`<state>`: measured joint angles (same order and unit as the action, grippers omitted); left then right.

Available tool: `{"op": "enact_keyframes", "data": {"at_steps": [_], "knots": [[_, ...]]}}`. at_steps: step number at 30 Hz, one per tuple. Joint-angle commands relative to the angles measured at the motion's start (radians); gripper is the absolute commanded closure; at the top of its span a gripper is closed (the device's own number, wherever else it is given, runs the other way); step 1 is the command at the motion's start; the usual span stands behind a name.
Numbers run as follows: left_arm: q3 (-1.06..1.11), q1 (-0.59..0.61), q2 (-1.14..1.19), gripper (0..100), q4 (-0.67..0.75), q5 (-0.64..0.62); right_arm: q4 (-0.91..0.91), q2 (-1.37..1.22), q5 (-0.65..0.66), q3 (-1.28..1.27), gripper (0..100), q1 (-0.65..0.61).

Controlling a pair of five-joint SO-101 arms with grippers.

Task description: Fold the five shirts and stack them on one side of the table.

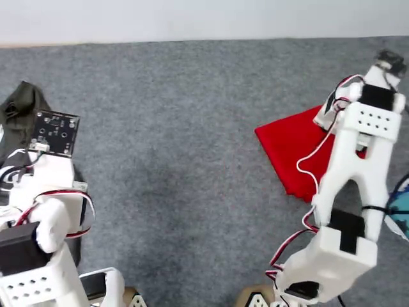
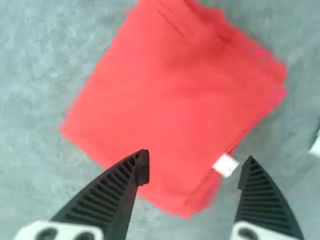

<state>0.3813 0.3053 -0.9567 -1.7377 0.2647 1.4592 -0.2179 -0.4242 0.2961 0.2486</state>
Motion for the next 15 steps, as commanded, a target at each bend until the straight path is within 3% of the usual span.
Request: {"op": "enact_keyframes", "data": {"at_steps": [1, 6, 15], "knots": [[-0.002, -0.020, -0.008, 100, -0.017, 0.005, 0.015, -0.042, -0.176, 0.075, 69.4, -0.041], [-0.002, -0.020, -0.005, 100, -0.017, 0.005, -0.005, -0.162, -0.278, 0.083, 59.9, -0.062], [-0.002, -0.015, -0.005, 100, -0.017, 0.005, -0.133, -0.314, -0.327, 0.083, 59.2, -0.059]]}}
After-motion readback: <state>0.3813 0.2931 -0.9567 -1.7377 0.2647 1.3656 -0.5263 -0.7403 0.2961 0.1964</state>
